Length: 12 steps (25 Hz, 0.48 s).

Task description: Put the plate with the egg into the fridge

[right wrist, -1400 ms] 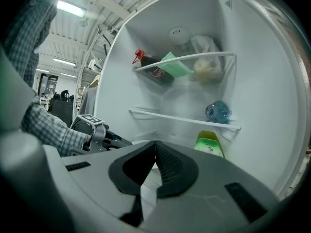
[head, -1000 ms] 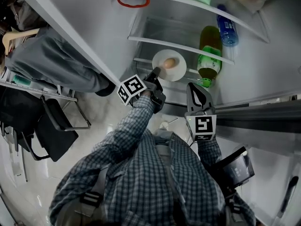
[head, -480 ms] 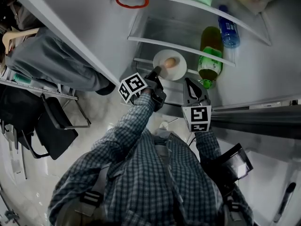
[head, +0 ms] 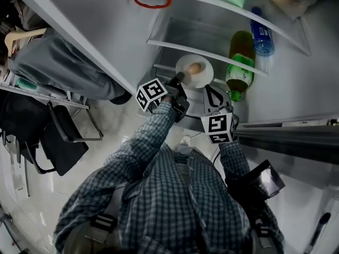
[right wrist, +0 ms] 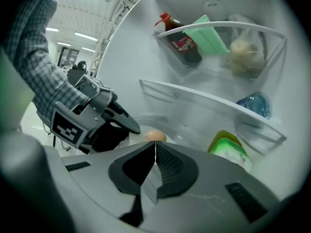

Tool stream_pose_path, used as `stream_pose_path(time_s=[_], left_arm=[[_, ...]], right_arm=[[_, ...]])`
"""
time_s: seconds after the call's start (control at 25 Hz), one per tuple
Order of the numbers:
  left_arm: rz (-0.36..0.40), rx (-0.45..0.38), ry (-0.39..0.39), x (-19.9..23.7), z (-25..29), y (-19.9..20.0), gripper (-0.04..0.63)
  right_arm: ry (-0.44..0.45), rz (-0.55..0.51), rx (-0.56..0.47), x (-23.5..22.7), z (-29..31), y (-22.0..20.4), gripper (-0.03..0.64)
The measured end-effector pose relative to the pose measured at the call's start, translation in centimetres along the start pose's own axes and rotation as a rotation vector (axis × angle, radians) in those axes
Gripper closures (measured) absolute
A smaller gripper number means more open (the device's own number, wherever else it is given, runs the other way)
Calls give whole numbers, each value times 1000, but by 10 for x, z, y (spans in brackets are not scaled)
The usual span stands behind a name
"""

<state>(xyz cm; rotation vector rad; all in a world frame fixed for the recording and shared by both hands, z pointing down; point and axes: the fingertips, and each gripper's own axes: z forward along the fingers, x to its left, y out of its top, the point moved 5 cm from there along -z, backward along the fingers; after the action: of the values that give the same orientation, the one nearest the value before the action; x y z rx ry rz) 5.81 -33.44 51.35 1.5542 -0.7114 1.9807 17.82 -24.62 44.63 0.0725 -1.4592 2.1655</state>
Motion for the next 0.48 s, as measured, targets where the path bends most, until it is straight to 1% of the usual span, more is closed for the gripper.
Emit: stream_pose_path(time_s=[0.28, 0.48], left_arm=[[3, -6, -6, -3, 3, 1, 577], [-18, -9, -14, -3, 3, 1, 575]], right_arm=[[37, -268, 65, 17, 13, -5, 609], [64, -402, 86, 28, 22, -7, 608]])
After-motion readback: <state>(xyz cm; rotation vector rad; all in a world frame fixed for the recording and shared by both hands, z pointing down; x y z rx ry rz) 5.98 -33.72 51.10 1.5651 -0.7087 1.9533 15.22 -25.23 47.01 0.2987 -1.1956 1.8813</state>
